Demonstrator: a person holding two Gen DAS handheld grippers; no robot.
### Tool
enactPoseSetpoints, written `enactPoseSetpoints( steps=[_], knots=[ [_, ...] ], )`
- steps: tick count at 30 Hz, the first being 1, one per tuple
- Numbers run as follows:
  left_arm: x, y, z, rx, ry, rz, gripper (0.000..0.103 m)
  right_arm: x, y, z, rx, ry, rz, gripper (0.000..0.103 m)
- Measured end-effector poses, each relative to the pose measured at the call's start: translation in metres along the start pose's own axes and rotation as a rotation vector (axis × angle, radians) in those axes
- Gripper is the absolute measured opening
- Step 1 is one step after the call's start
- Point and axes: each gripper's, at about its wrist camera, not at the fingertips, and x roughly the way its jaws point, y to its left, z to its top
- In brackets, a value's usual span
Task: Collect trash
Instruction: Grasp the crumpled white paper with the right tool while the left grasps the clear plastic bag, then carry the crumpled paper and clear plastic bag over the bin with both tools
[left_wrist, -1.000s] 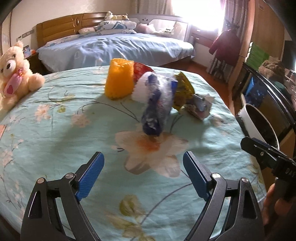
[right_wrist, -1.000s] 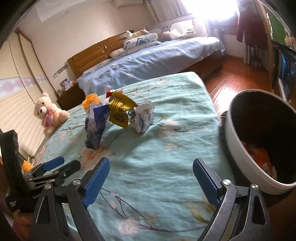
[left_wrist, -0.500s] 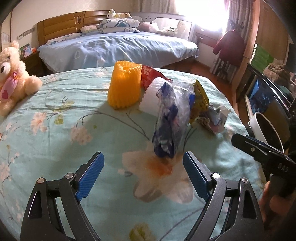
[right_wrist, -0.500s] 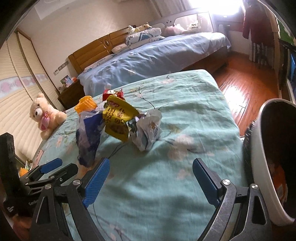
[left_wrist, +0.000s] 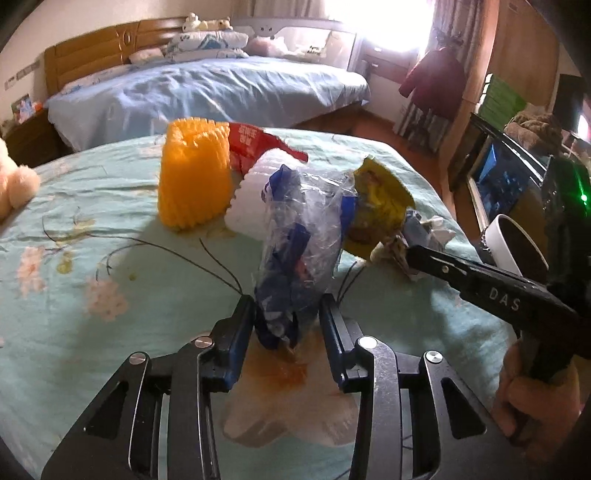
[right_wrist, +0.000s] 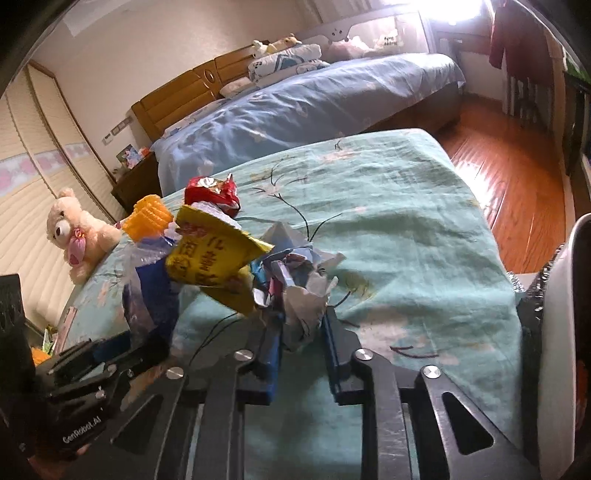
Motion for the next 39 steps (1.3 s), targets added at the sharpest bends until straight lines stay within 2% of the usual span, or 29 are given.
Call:
enactPoseSetpoints(
  steps=[6,10,18,39],
  knots=[
    [-0.018,0.001,-0.010,-0.012,-0.015,-0.007,0.033,-0.023,-0.001,-0.016,-0.002,-0.013,-0.002,0.017],
    [-0.026,-0.003,-0.023,-0.025,0.002,-0.036,0.032,-0.041,-0.007,-0.027,0.011,-0.027,-0.011,0.017],
    [-0.037,-0.033,-0.036,0.025,0.013,-0.082,0.032,-0.075,-0.015,-0.042,0.034,-0.058,-0.021,0.016],
    [-0.042,-0.111,-0.034,0.162,0.030,-0.197,0.032,-0.142,-0.053,-0.069,0.115,-0.142,-0.086,0.017]
  ],
)
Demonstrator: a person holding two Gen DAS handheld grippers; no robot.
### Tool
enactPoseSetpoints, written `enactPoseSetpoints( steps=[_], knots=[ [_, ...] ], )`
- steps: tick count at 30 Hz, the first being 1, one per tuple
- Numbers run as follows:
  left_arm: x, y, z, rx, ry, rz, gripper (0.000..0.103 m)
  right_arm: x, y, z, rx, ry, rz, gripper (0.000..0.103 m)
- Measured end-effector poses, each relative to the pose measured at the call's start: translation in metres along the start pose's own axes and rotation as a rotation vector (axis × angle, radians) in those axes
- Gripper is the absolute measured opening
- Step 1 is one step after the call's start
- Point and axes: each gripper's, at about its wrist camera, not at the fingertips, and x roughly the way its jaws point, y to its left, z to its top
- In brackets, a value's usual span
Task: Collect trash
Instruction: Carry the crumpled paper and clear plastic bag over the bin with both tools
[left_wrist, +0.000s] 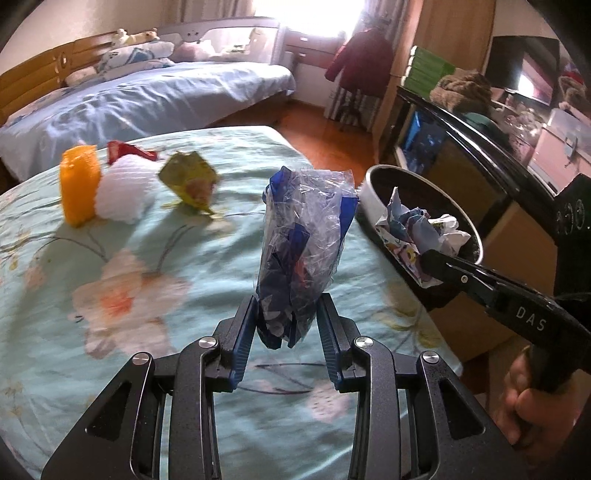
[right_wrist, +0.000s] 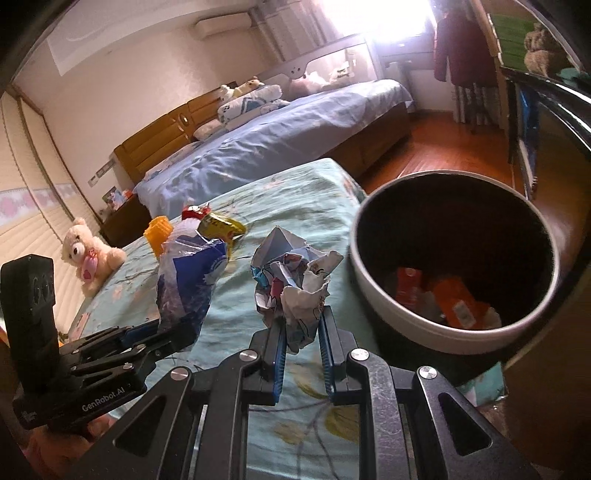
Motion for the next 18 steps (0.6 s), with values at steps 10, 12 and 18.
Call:
enactPoseSetpoints(
  steps=[10,12,18],
  knots=[
    [0.018,-0.030,0.009,0.056,0.042,-0.055,0.032,-0.021,-0.027,-0.001,0.044,-0.032,-0.060,0.017],
    [0.021,-0.036,0.011,0.062,0.048,-0.061,0.032,-0.024,-0.033,-0.001,0.053,-0.036,-0.071,0.017],
    [0.027,-0.052,0.018,0.095,0.054,-0.080,0.032,-0.034,-0.051,0.000,0.079,-0.054,-0.113,0.017]
  ],
)
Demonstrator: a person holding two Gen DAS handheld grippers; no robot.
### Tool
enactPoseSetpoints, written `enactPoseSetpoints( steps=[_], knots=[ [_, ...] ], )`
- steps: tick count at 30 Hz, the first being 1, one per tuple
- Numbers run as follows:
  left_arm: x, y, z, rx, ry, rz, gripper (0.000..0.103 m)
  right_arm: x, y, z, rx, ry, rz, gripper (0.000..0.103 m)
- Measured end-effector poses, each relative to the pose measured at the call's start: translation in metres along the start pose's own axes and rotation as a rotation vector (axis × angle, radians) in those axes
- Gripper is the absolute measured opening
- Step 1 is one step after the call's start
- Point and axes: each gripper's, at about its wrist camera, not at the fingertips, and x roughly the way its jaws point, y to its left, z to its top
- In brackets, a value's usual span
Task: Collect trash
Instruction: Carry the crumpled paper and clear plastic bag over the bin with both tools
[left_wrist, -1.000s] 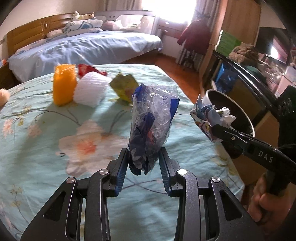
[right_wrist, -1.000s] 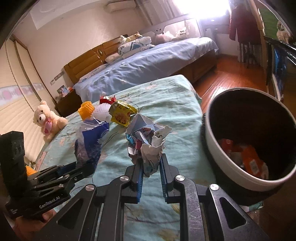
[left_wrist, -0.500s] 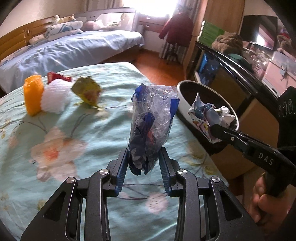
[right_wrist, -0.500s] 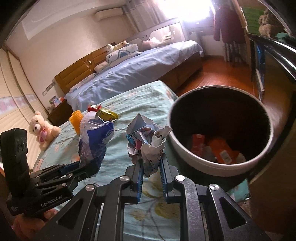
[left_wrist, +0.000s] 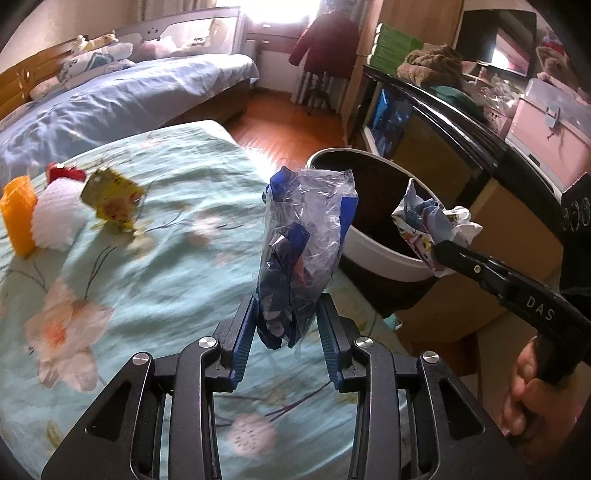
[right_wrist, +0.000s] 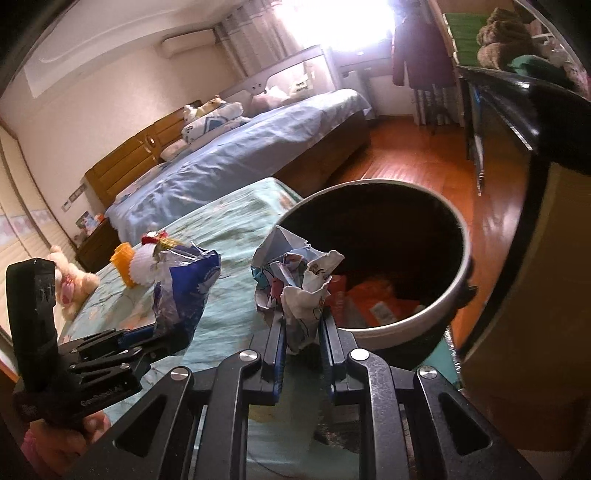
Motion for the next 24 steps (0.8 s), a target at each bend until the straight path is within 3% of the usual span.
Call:
enactPoseSetpoints(
  steps=[24],
  knots=[
    [0.027,-0.048,0.049,0.086,0.019,-0.014,0.033,0.005,-0.035,0.017,0.025,-0.025,-0.084,0.017]
  ],
)
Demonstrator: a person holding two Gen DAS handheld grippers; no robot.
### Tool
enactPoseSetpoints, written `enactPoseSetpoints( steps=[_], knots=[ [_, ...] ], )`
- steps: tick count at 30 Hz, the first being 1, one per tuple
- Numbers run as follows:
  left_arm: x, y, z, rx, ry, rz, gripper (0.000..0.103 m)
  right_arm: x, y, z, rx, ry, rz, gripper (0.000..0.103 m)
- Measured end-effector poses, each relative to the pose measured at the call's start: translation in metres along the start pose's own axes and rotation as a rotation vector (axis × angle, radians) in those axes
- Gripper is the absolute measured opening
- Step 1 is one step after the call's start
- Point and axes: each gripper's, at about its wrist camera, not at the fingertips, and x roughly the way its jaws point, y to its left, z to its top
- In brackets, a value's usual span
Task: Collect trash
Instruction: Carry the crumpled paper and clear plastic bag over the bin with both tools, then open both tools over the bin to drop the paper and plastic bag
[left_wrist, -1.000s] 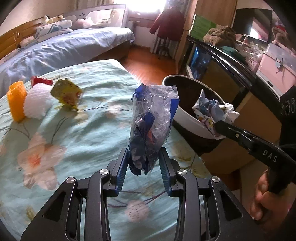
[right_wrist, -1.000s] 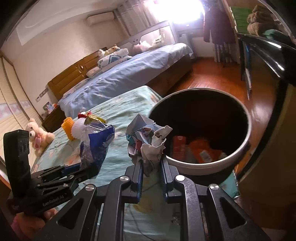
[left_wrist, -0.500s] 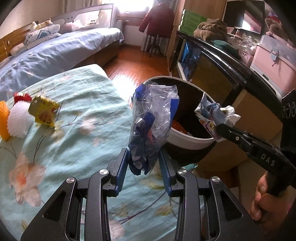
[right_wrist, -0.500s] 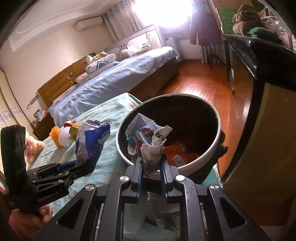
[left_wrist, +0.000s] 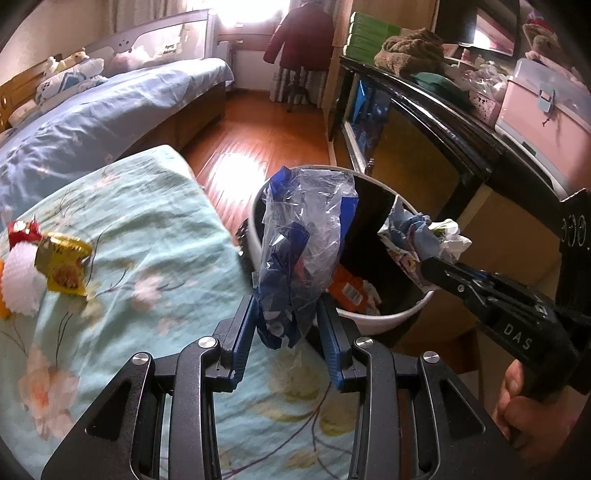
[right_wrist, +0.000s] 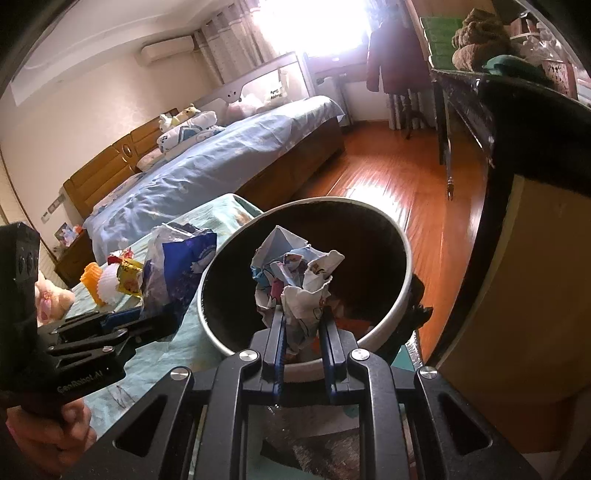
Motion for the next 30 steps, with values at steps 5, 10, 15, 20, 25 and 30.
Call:
enactPoseSetpoints(
  steps=[5,10,15,20,25,30],
  knots=[
    [0.008,-0.008,0.011,0.021,0.007,0.001,0.033,0.005,-0.004,0.004,-0.002,-0.001,-0.021,0.018],
    [0.014,-0.013,0.017,0.034,0.012,0.002,0.033,0.011,-0.008,0.010,-0.001,0.001,-0.035,0.018],
    [0.022,-0.014,0.021,0.030,0.022,0.009,0.037,0.017,-0.012,0.014,0.005,0.008,-0.041,0.021],
    [0.024,-0.012,0.022,0.015,0.017,-0.004,0.043,0.022,-0.015,0.015,0.024,0.016,-0.045,0.023],
    [0.016,-0.007,0.017,0.001,-0.012,-0.004,0.065,0.022,-0.017,0.015,0.041,0.020,-0.032,0.044],
    [0.007,0.008,0.003,-0.037,-0.023,0.006,0.068,0.020,-0.014,0.014,0.047,0.021,-0.009,0.054]
  ],
)
